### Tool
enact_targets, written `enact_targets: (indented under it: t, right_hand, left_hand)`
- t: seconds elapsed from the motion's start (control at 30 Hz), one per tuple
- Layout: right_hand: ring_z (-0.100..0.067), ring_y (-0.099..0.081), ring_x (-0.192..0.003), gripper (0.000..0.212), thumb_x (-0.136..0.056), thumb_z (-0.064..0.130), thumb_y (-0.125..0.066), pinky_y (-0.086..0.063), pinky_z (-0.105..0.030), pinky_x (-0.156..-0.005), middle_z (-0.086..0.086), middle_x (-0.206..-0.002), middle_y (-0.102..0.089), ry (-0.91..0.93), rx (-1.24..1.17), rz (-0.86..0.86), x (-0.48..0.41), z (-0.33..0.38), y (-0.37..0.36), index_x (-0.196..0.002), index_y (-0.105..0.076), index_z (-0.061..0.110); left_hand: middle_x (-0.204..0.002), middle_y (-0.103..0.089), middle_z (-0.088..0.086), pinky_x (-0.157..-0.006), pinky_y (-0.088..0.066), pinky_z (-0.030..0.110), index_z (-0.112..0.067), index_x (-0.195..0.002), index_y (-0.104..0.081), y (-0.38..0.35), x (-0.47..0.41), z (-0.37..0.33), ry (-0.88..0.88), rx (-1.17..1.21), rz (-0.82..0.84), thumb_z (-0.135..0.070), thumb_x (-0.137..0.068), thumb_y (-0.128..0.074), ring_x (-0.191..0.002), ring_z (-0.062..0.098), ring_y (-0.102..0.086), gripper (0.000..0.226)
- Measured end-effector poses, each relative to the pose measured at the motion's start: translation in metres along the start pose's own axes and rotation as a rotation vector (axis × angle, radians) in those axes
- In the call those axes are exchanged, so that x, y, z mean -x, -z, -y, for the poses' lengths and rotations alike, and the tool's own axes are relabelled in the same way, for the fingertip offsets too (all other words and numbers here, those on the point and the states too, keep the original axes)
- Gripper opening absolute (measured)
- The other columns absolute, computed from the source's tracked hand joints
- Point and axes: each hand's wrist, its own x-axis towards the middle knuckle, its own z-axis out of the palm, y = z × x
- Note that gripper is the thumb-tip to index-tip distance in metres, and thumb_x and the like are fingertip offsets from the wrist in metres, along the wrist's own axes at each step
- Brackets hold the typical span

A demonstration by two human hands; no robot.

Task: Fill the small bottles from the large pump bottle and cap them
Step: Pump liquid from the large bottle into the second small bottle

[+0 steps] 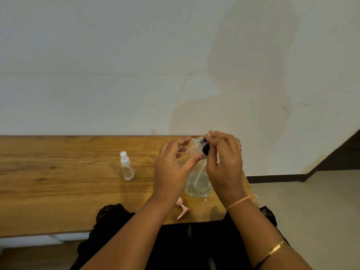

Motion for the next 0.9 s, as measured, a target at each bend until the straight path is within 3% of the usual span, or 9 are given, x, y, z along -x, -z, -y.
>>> enact_targets:
  t: [0.23, 0.4, 0.57, 0.73, 0.9]
  right_hand:
    - [-0.017, -0.053, -0.103, 0.025, -0.089, 0.008, -0.048, -0.03, -0.005, -0.095, -0.012, -0.103, -0.064, -0.021, -0.016, -0.013, -0.003, 0.007, 0.007, -0.104, -0.067, 0.001]
    - [-0.013, -0.051, -0.102, 0.026, -0.089, 0.008, -0.047, -0.029, -0.002, -0.095, -0.011, -0.1, -0.065, -0.005, 0.025, -0.008, -0.009, 0.007, 0.01, -0.102, -0.068, 0.0]
    - [-0.013, -0.053, -0.096, 0.019, -0.087, 0.001, -0.051, -0.029, -0.001, -0.092, -0.011, -0.096, -0.064, -0.038, 0.015, -0.026, -0.008, 0.005, 0.004, -0.097, -0.067, 0.0]
    - [-0.015, -0.053, -0.095, 0.018, -0.082, -0.005, -0.057, -0.029, -0.002, -0.09, -0.012, -0.096, -0.064, -0.042, 0.051, 0.019, -0.004, -0.001, 0.001, -0.097, -0.067, 0.0]
    - [-0.012, -0.05, -0.098, 0.02, -0.086, 0.001, -0.053, -0.03, -0.002, -0.091, -0.01, -0.097, -0.065, -0.024, 0.017, -0.017, -0.008, 0.006, 0.005, -0.1, -0.068, 0.001]
  left_hand:
    - [-0.116, -0.046, -0.012, -0.092, -0.037, 0.005, -0.033, -0.115, -0.059, 0.005, -0.001, 0.002, -0.108, -0.052, -0.024, -0.016, -0.075, -0.077, -0.108, -0.008, -0.046, 0.046]
    - [-0.113, -0.053, -0.013, -0.092, -0.039, 0.006, -0.034, -0.122, -0.052, 0.007, -0.004, 0.0, -0.112, -0.025, -0.033, -0.02, -0.074, -0.079, -0.107, -0.006, -0.05, 0.058]
    - [-0.106, -0.055, -0.016, -0.085, -0.048, 0.014, -0.043, -0.111, -0.061, 0.01, -0.006, 0.002, -0.096, 0.024, 0.001, -0.043, -0.071, -0.074, -0.098, 0.006, -0.058, 0.042]
    - [-0.103, -0.052, -0.012, -0.074, -0.048, 0.007, -0.045, -0.104, -0.058, 0.013, -0.01, 0.001, -0.021, 0.109, 0.086, -0.015, -0.071, -0.078, -0.091, 0.001, -0.061, 0.049]
    - [-0.104, -0.052, -0.01, -0.074, -0.048, 0.007, -0.042, -0.105, -0.059, 0.015, -0.01, -0.003, -0.048, 0.132, 0.062, -0.014, -0.072, -0.078, -0.092, -0.003, -0.061, 0.048]
